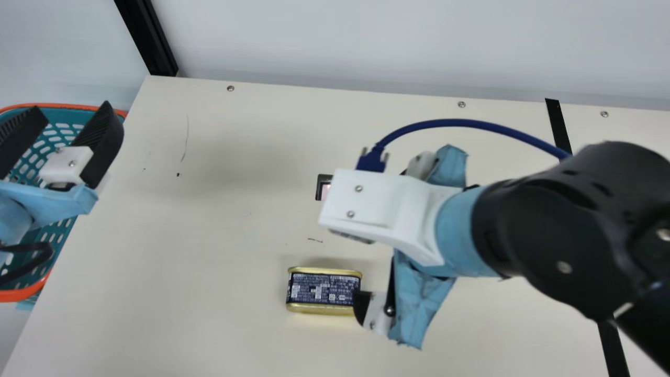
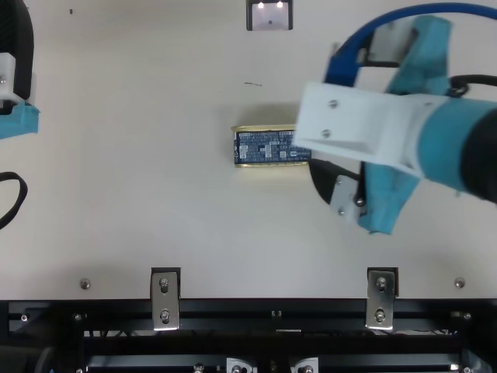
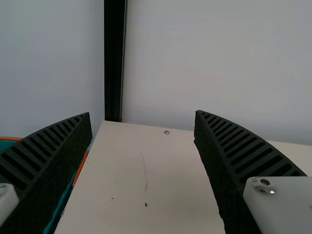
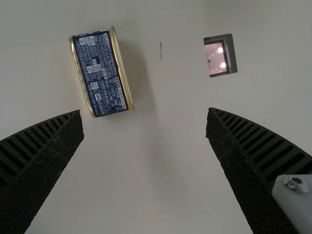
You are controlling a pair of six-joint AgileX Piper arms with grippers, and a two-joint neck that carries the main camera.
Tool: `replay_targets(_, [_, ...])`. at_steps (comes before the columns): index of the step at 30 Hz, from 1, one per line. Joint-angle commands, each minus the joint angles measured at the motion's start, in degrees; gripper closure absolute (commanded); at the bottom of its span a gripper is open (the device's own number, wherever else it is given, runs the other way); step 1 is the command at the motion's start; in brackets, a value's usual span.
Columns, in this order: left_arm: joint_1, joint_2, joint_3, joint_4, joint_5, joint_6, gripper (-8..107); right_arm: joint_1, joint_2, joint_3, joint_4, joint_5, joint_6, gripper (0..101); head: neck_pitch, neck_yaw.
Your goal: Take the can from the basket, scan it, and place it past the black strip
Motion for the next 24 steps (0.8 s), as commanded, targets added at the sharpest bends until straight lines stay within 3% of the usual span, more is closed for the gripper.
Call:
replay_targets(1, [0.0,0.0,0.0,0.0,0.0,0.0,9,1.58,1.69,-1.62,-0.73,2.15,0.02,0,-0.25,-0.32])
replay_targets(13, [0.0,0.0,0.0,0.0,0.0,0.0,9,7.77,9.06,-10.52,-3.88,10.29,-0.69,0,-0.25,-0.32])
replay_targets(24, [0.0,0.0,0.0,0.0,0.0,0.0,9,10.99,13.79,-14.72,-4.51,12.05,-0.15,0,-0.25,-0.32])
